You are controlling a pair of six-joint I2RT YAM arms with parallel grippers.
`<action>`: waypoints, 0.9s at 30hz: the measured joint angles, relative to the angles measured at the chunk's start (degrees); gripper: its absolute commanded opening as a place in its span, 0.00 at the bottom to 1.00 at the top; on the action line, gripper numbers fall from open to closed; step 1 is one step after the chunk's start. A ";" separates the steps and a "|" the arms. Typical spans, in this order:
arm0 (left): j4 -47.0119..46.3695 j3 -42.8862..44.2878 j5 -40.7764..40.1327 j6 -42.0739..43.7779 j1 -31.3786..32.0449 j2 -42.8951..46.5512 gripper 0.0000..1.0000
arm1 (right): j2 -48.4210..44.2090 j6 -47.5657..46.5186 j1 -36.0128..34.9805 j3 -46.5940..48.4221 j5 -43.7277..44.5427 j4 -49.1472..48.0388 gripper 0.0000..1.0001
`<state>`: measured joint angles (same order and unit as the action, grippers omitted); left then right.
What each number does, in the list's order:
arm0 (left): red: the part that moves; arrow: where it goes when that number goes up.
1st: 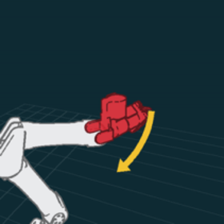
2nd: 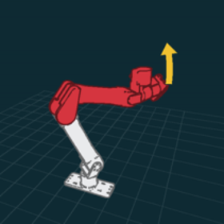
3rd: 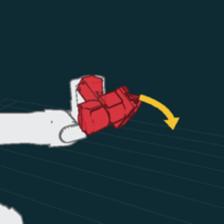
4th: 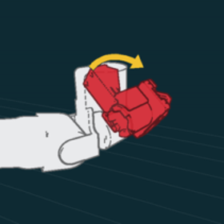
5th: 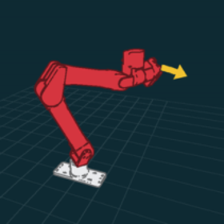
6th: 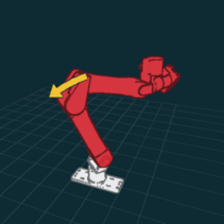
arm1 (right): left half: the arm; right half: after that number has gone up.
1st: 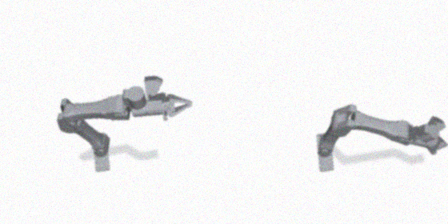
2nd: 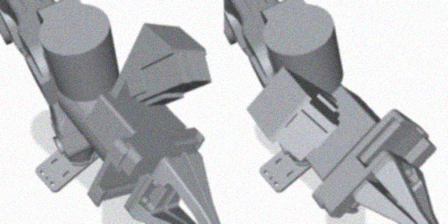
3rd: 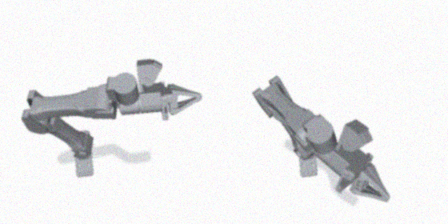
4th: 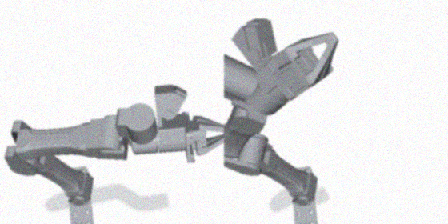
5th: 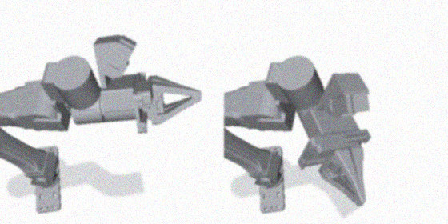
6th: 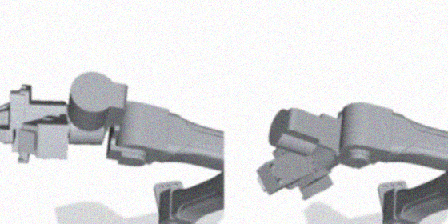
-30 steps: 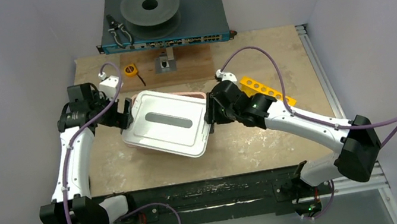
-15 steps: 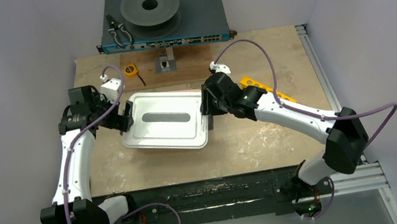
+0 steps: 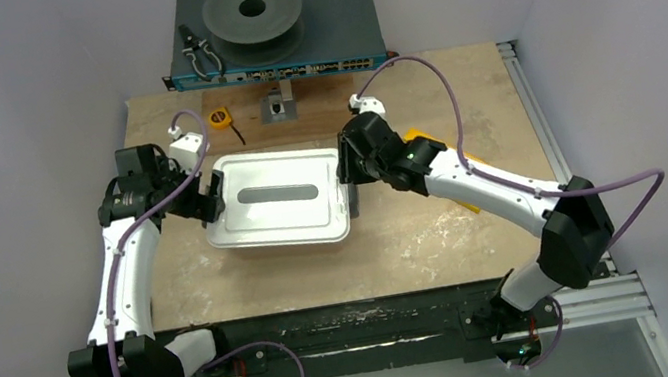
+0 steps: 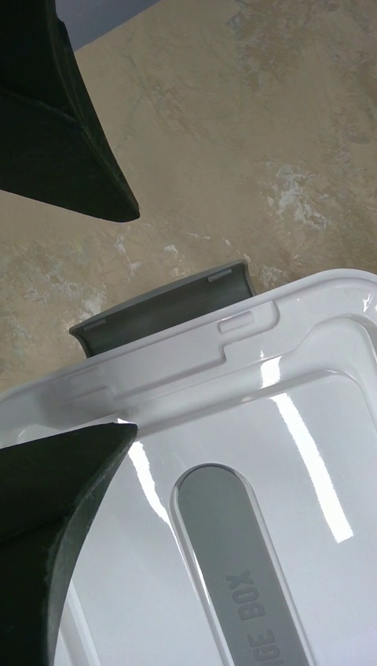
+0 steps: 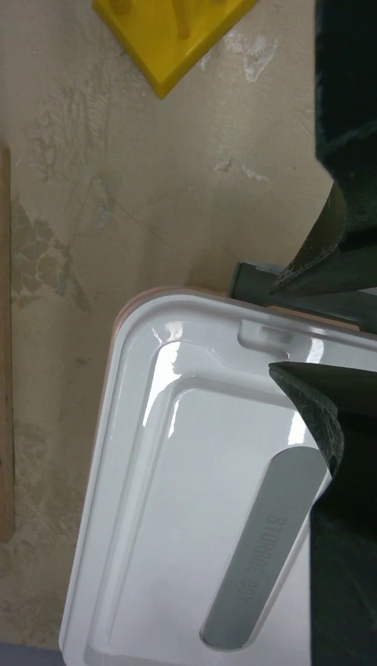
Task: Organize the chemistry lab equipment
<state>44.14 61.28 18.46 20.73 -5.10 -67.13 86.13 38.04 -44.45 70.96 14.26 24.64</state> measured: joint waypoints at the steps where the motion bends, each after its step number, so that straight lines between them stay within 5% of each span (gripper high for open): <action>1: 0.09 0.02 0.13 -0.15 0.00 0.00 1.00 | 0.24 -0.24 0.02 0.52 0.00 0.02 0.36; 27: 4.63 5.31 3.21 -0.59 0.00 2.45 1.00 | 8.35 -2.25 2.10 6.19 0.07 -3.41 0.19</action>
<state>48.77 66.59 21.67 20.14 -5.10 -64.69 94.48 35.79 -42.35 77.14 14.33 21.23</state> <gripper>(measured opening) 0.998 0.239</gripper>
